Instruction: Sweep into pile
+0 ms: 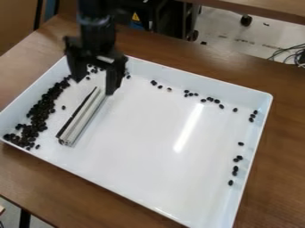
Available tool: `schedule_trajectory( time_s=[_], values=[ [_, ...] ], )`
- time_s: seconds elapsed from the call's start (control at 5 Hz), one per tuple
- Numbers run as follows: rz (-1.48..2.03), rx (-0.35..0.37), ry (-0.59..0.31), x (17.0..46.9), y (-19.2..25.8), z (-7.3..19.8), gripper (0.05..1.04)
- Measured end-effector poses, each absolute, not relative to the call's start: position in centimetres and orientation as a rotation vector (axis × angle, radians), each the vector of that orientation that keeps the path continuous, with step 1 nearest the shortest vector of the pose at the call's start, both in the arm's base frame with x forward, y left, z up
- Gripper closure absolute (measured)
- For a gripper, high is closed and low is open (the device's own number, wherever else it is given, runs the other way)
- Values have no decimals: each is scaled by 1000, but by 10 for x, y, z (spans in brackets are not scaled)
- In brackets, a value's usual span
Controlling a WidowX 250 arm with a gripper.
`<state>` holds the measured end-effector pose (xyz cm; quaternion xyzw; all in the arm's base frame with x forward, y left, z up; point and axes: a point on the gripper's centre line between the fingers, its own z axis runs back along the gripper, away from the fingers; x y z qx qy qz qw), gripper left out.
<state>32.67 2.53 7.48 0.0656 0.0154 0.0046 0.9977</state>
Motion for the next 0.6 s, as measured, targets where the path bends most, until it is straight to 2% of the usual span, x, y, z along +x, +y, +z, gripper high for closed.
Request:
schedule_trajectory(
  time_s=[0.2,0.4,0.6],
  values=[
    [-11,153,36,325,7,83,83],
    [-89,130,-11,318,-31,96,83],
    [-197,61,-35,299,-81,92,83]
  ],
)
